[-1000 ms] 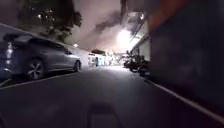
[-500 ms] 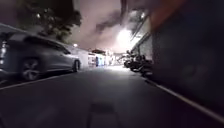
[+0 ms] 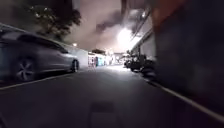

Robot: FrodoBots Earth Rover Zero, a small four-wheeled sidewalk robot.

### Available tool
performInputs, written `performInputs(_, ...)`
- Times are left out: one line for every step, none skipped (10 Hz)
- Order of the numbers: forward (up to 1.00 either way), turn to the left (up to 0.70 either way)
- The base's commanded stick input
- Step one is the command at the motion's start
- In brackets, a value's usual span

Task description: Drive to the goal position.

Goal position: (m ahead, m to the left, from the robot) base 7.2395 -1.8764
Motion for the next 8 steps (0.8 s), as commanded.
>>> performInputs(0.45, 0.0)
performInputs(0.45, 0.0)
performInputs(0.45, 0.0)
performInputs(0.45, 0.0)
performInputs(0.45, 0.0)
performInputs(0.45, 0.0)
performInputs(0.45, 0.0)
performInputs(0.45, 0.0)
